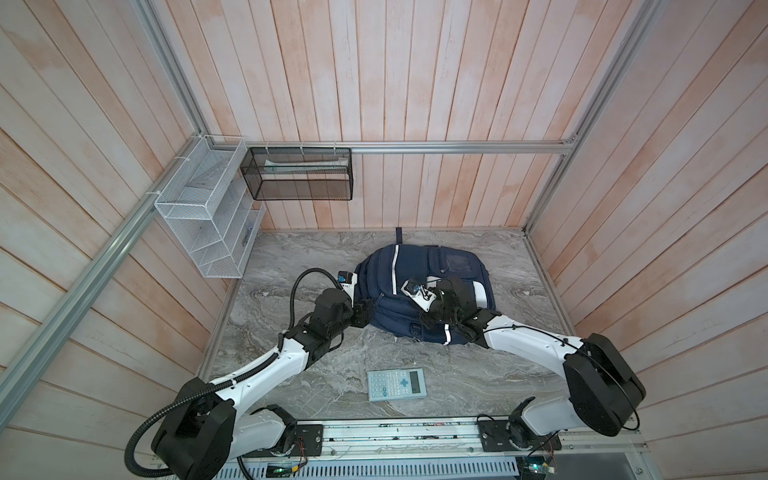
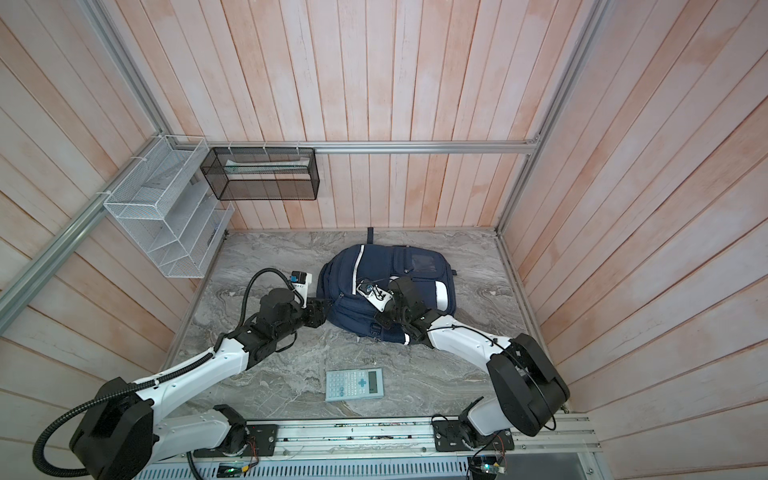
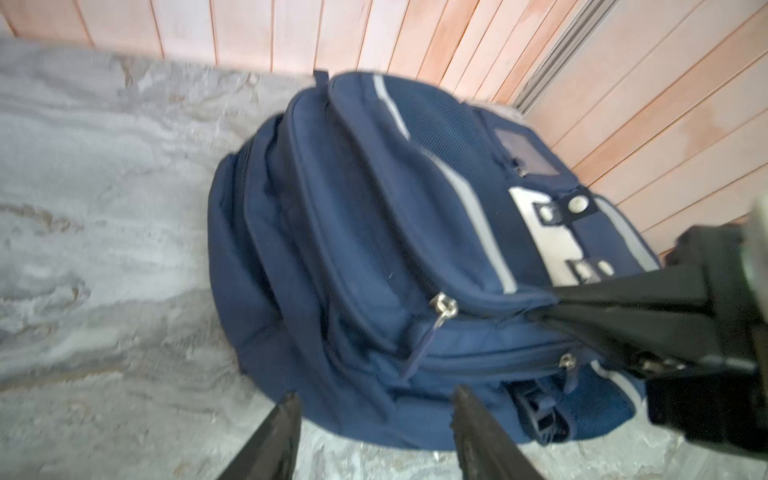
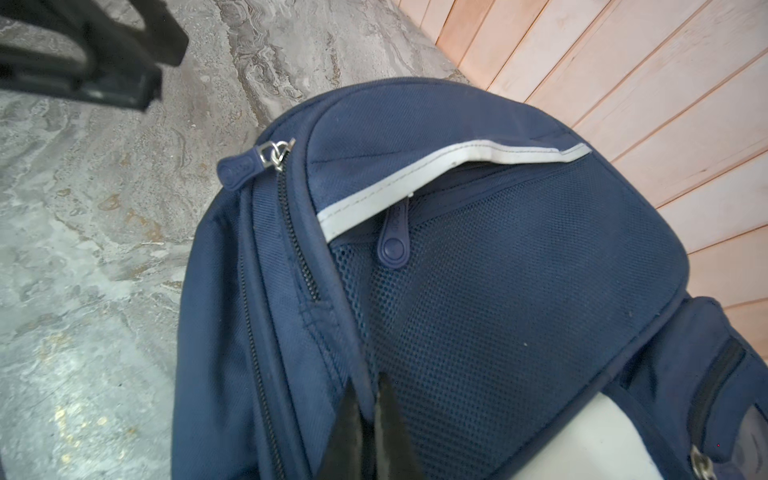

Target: Pack the student bag

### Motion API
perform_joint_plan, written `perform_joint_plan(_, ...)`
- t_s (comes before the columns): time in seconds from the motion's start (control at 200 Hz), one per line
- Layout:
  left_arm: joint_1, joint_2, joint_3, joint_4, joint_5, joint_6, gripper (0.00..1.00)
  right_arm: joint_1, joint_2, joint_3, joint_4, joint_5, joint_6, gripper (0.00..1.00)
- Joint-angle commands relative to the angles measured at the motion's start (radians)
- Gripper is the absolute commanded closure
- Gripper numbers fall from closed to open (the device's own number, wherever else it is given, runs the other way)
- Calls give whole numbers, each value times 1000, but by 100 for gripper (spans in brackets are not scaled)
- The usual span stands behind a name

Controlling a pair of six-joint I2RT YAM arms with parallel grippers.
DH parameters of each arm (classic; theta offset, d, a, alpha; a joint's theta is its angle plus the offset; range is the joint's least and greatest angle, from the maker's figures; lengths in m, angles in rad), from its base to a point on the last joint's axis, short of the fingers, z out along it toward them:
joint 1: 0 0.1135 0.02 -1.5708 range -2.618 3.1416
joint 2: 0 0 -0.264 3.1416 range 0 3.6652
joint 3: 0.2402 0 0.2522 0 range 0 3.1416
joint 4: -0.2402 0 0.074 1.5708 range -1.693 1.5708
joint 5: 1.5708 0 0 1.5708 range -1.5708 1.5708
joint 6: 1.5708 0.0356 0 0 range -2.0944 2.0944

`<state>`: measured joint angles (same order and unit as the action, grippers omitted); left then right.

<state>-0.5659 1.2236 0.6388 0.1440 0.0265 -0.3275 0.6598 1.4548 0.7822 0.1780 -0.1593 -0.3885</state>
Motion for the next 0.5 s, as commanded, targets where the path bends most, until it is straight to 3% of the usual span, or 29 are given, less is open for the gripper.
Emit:
perform_joint_plan(0.0,-1,42,-6,142,21,184,42,9,5,10,-43,-41,9,100)
perform_joint_plan(0.115,-1,84,0,164,115,235,47,9,13,15,-48,-38,8,100)
perform_joint_plan(0.345,22,123,-25,229,265,244,47,8,27,9,-46,-31,11,100)
perform_joint_plan(0.495,38,204,7,223,296,232,59,8,41,19,-63,-34,8,100)
